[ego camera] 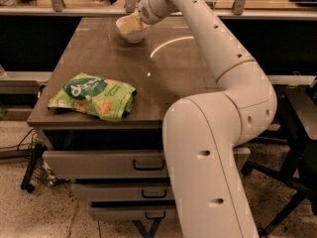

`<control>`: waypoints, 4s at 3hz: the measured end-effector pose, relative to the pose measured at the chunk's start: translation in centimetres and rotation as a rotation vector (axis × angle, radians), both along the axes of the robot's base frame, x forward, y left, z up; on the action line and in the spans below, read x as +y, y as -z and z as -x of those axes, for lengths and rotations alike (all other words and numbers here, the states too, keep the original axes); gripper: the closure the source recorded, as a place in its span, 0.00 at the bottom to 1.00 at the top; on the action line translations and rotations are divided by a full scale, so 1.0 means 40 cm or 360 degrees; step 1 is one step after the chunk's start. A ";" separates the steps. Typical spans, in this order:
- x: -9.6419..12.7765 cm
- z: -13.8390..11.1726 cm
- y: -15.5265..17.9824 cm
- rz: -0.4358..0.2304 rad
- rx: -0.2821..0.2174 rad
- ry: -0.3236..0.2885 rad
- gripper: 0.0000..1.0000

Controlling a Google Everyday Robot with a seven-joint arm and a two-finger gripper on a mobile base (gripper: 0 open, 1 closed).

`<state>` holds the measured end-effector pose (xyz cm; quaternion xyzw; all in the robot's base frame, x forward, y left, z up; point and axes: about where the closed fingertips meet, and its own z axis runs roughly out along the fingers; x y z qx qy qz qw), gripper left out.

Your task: Pick apple from white bowl and place on counter

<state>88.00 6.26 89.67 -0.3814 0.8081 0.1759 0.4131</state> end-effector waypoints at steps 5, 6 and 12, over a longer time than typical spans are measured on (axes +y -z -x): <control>0.005 -0.042 -0.020 -0.0131 0.0041 0.0159 0.35; -0.012 -0.053 -0.013 -0.0109 0.0051 0.0226 0.35; -0.027 -0.052 -0.051 0.0004 -0.0047 0.0250 1.00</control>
Offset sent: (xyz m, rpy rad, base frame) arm -0.0010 0.0102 0.0245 0.1111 0.0183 0.0238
